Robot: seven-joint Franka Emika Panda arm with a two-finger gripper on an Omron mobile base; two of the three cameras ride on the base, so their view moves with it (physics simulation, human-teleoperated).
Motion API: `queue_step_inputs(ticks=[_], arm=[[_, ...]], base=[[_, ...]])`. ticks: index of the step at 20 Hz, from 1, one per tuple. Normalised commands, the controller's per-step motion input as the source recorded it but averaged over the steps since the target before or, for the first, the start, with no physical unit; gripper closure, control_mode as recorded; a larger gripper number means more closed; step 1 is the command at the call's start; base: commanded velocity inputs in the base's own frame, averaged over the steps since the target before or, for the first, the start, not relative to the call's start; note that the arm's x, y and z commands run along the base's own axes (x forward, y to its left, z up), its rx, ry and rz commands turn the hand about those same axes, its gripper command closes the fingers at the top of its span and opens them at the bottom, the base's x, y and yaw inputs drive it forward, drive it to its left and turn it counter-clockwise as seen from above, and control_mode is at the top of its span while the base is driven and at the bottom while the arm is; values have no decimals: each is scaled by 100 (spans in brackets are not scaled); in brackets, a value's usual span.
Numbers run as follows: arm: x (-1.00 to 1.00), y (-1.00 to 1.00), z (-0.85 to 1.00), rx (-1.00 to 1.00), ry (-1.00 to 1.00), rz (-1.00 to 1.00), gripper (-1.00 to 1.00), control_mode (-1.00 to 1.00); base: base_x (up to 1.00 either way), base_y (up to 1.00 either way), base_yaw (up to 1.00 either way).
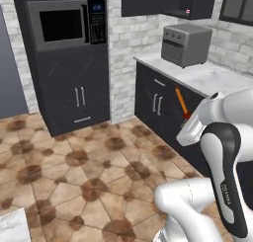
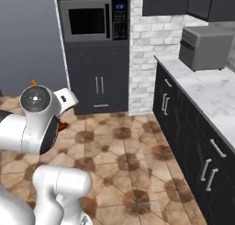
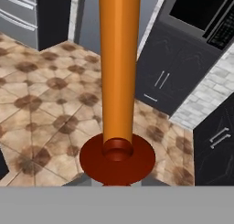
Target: Pick the candle and candle from the dining table and place them in the open cabinet. Close the cabinet after placing the objects.
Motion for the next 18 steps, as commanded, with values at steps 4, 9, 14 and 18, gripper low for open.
queue_step_inputs(ticks=[4,9,14,18], arm=[[0,0,0,0,0,0,100,100],[0,0,0,0,0,0,100,100],[0,0,0,0,0,0,100,100],[0,0,0,0,0,0,100,100]], base=[[47,0,-20],[50,0,-19],[52,0,-20],[56,0,-21]])
